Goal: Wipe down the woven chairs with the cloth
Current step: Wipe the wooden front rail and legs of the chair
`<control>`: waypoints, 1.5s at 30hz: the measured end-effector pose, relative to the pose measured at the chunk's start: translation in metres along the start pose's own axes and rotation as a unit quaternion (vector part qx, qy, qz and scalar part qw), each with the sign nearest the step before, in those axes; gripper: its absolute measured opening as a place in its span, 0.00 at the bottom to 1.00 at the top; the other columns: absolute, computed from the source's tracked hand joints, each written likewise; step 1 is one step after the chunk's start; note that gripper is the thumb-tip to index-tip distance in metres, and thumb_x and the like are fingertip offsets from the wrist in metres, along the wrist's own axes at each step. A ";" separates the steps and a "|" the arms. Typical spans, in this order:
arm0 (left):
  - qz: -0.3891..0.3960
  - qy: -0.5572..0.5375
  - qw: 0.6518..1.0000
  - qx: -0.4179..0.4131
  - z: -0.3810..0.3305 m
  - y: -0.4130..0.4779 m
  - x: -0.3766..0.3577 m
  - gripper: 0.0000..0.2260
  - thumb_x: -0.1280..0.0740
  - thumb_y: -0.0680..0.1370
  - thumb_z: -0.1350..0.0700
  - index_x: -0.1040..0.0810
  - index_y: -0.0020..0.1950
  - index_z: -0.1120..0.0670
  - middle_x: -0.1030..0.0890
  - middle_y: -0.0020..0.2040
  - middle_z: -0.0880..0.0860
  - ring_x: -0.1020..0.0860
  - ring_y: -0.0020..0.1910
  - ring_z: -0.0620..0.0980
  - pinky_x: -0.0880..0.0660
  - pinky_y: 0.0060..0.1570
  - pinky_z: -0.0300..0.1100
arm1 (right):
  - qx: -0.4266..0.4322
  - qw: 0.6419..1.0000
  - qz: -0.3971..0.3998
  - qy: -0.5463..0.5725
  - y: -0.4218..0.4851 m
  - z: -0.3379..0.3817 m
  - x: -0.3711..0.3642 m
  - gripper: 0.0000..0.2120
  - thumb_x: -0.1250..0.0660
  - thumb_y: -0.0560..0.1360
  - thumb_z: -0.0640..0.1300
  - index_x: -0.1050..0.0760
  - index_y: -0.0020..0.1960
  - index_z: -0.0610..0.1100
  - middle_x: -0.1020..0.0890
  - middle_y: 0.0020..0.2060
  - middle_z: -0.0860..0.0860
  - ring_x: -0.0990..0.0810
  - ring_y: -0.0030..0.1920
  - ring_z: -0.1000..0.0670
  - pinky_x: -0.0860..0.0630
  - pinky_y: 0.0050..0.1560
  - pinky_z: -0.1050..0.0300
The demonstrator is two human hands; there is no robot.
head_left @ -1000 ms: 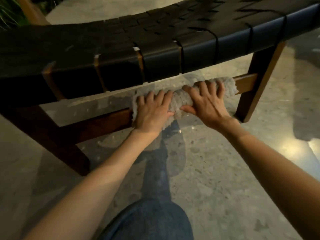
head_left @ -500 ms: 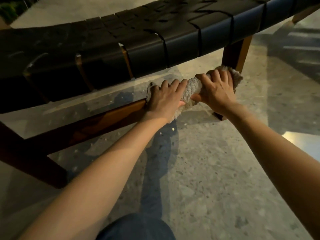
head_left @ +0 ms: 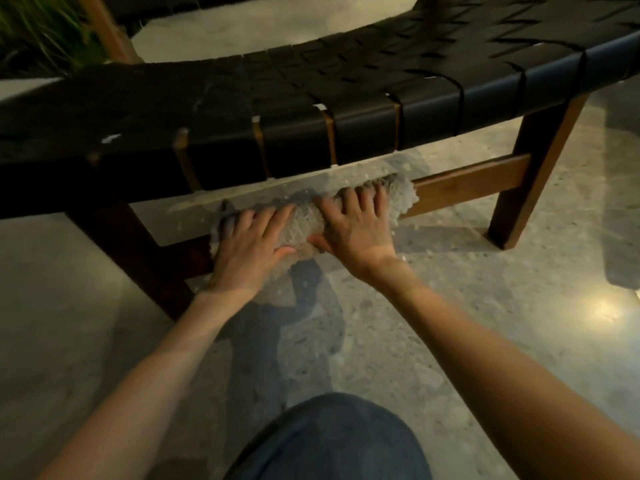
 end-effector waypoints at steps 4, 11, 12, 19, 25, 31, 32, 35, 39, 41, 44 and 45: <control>0.029 -0.015 0.996 0.084 0.049 -0.039 0.005 0.30 0.24 0.68 0.51 0.26 0.67 0.58 0.21 0.56 0.61 0.23 0.53 0.65 0.29 0.53 0.60 | 0.064 0.998 0.011 0.026 0.003 0.057 0.003 0.32 0.49 0.76 0.68 0.45 0.75 0.54 0.36 0.70 0.43 0.41 0.70 0.37 0.57 0.71 0.39; 0.005 -0.158 0.981 0.110 0.080 -0.061 0.017 0.21 0.32 0.76 0.55 0.27 0.68 0.57 0.23 0.60 0.61 0.27 0.60 0.62 0.32 0.60 0.52 | 0.120 0.989 -0.008 0.090 0.011 0.069 0.013 0.24 0.42 0.79 0.47 0.40 0.75 0.55 0.30 0.69 0.50 0.36 0.69 0.45 0.48 0.68 0.53; -0.030 -0.180 0.978 0.105 0.080 -0.061 0.019 0.18 0.31 0.76 0.57 0.24 0.65 0.58 0.22 0.58 0.61 0.26 0.59 0.60 0.31 0.59 0.51 | 0.111 0.989 -0.014 0.097 0.011 0.066 0.015 0.24 0.40 0.79 0.45 0.38 0.74 0.55 0.29 0.69 0.50 0.35 0.69 0.45 0.46 0.67 0.53; -0.158 -0.145 0.972 0.093 0.047 -0.061 0.037 0.08 0.31 0.74 0.56 0.16 0.51 0.54 0.27 0.41 0.56 0.29 0.42 0.53 0.30 0.39 0.45 | 0.085 0.976 -0.146 0.134 -0.021 0.042 0.040 0.11 0.34 0.75 0.44 0.19 0.56 0.47 0.19 0.51 0.44 0.26 0.50 0.38 0.31 0.49 0.47; -0.043 -0.207 0.974 0.080 -0.005 -0.076 0.020 0.09 0.27 0.72 0.54 0.18 0.51 0.55 0.25 0.46 0.54 0.23 0.45 0.55 0.27 0.38 0.43 | 0.031 0.980 -0.038 0.193 -0.073 0.005 0.022 0.09 0.32 0.75 0.41 0.21 0.55 0.44 0.20 0.49 0.45 0.25 0.48 0.41 0.31 0.46 0.50; 0.065 -0.337 0.928 0.143 -0.019 -0.080 -0.007 0.10 0.33 0.77 0.50 0.21 0.55 0.51 0.20 0.50 0.48 0.22 0.49 0.47 0.29 0.47 0.38 | -0.043 0.983 0.065 0.166 -0.098 -0.010 0.004 0.13 0.37 0.78 0.51 0.23 0.61 0.51 0.25 0.53 0.48 0.27 0.50 0.49 0.28 0.47 0.55; 0.050 -0.343 0.924 0.164 -0.022 -0.080 -0.007 0.10 0.32 0.76 0.50 0.20 0.56 0.51 0.22 0.49 0.48 0.22 0.49 0.46 0.29 0.46 0.37 | -0.057 0.983 0.046 0.165 -0.098 -0.009 0.006 0.13 0.37 0.78 0.51 0.23 0.61 0.51 0.25 0.51 0.48 0.25 0.48 0.47 0.26 0.45 0.52; -0.018 -0.333 0.914 0.231 -0.032 -0.077 -0.001 0.11 0.31 0.76 0.52 0.18 0.57 0.51 0.26 0.38 0.44 0.25 0.34 0.43 0.33 0.34 0.35 | -0.109 0.975 -0.016 0.195 -0.096 -0.002 0.009 0.10 0.41 0.80 0.49 0.25 0.60 0.52 0.17 0.46 0.48 0.19 0.40 0.45 0.22 0.36 0.47; -0.057 -0.357 0.892 0.271 -0.045 -0.073 0.001 0.12 0.32 0.77 0.55 0.20 0.60 0.53 0.20 0.33 0.46 0.23 0.30 0.41 0.32 0.29 0.33 | -0.172 0.914 -0.024 0.366 -0.096 0.005 0.000 0.07 0.38 0.80 0.43 0.28 0.58 0.49 0.17 0.49 0.52 0.18 0.45 0.54 0.20 0.41 0.57; -0.051 -0.453 0.837 0.303 -0.049 -0.074 -0.007 0.13 0.33 0.77 0.59 0.21 0.62 0.55 0.16 0.49 0.52 0.20 0.45 0.38 0.26 0.40 0.28 | -0.222 0.839 -0.026 0.497 -0.097 0.009 -0.005 0.05 0.37 0.79 0.43 0.26 0.54 0.49 0.19 0.48 0.57 0.20 0.44 0.65 0.23 0.43 0.70; -0.007 -0.623 0.689 0.370 -0.058 -0.077 -0.020 0.13 0.33 0.77 0.61 0.23 0.61 0.52 0.18 0.54 0.53 0.21 0.47 0.35 0.24 0.48 0.31 | -0.321 0.681 -0.055 0.656 -0.099 0.016 -0.011 0.03 0.35 0.78 0.44 0.22 0.47 0.47 0.16 0.41 0.54 0.18 0.45 0.57 0.21 0.50 0.59; -0.002 -0.673 0.622 0.401 -0.062 -0.077 -0.023 0.12 0.32 0.77 0.60 0.23 0.59 0.50 0.19 0.54 0.53 0.20 0.49 0.38 0.22 0.48 0.33 | -0.346 0.632 -0.067 0.690 -0.098 0.018 -0.013 0.04 0.34 0.77 0.42 0.22 0.45 0.46 0.17 0.39 0.52 0.18 0.44 0.53 0.20 0.52 0.55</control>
Point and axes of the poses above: each hand's wrist, its own y-axis towards the middle knuckle, its own x-axis out of the back of the hand, z = x × y, the point moved 2 cm from there along y, towards the middle knuckle
